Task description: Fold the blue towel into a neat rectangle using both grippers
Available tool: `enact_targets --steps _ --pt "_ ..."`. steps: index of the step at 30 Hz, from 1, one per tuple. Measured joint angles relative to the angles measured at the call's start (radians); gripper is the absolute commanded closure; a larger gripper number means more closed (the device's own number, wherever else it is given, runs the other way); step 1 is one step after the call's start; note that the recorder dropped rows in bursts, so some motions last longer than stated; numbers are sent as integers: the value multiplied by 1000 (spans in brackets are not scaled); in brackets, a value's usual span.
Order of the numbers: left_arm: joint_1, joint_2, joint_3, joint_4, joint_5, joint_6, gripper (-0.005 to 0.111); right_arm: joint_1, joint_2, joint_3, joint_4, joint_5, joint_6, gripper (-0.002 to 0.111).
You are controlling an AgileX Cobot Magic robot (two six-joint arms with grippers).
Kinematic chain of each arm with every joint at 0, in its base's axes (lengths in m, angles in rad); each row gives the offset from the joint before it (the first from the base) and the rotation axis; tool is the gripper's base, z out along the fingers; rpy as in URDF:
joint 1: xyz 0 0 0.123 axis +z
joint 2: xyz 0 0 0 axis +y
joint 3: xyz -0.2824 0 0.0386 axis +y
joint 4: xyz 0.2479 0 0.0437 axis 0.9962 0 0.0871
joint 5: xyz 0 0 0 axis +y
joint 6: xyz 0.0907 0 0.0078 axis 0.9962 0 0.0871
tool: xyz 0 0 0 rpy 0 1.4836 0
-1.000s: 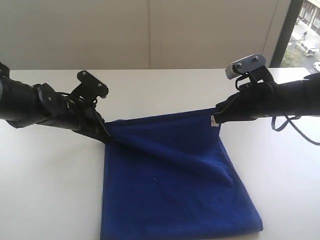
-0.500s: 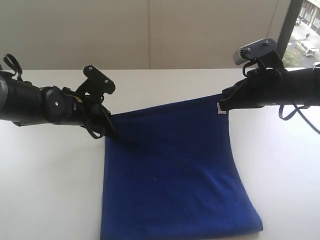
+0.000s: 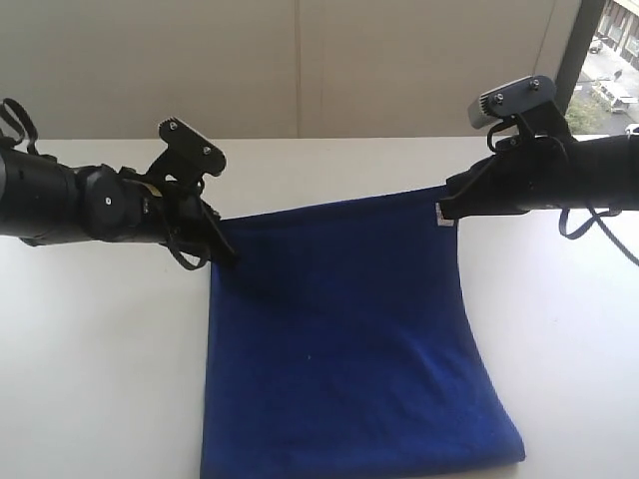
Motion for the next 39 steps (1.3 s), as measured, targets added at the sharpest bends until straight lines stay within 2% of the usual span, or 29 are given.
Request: enact_targets --steps 9,23,25,27,31,33,35,37,39 --pt "0 34 0 217 -66 -218 107 0 9 0 0 -18 0 108" --pt "0 76 0 254 -138 -244 107 0 16 0 21 -36 0 108" --pt "0 80 0 256 -143 -244 106 0 16 0 23 -36 -2 103" --pt "0 80 0 256 -148 -244 100 0 19 -1 27 -42 -16 91" --pt "11 82 2 244 -128 -246 75 -14 45 -28 73 -114 -36 61" --pt "13 82 2 241 -128 -246 61 -15 56 -37 102 -132 -41 55" --pt "13 82 2 239 -126 -246 51 -15 61 -41 127 -145 -42 55" --pt "13 82 2 237 -126 -246 45 -15 61 -48 137 -146 -42 55" --pt "13 82 2 237 -126 -246 44 -15 59 -49 143 -149 -42 55"
